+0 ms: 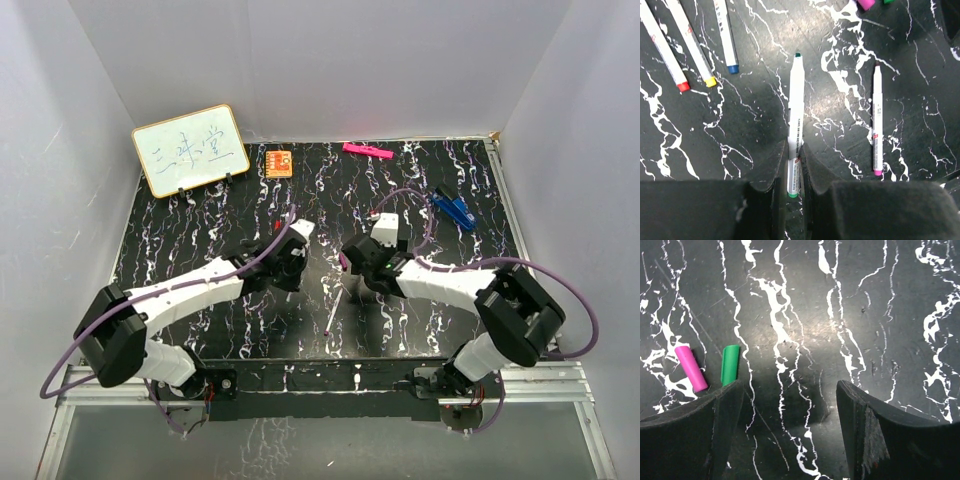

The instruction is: Insert the pens into the pen caps

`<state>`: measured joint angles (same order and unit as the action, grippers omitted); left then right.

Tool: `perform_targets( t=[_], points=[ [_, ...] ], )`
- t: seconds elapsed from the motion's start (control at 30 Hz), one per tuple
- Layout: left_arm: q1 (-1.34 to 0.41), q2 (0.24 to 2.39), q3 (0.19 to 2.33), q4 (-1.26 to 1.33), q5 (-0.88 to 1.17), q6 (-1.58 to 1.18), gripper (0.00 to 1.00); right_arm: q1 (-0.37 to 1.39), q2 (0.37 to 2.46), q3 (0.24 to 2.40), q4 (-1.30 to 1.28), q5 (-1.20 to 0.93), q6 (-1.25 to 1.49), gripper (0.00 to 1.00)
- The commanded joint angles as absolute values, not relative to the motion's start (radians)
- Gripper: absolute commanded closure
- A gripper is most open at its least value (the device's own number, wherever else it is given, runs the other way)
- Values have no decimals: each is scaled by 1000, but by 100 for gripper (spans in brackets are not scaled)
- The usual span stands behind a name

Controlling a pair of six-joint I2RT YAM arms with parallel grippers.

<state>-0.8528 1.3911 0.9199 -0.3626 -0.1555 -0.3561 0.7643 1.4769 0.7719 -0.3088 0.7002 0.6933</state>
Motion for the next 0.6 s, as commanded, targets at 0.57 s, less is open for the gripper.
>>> perform_targets(
  t=[0.57],
  points=[
    [-842, 1159, 714, -151, -112, -379, 100, 798, 1604, 902, -155, 566, 684, 50]
  ],
)
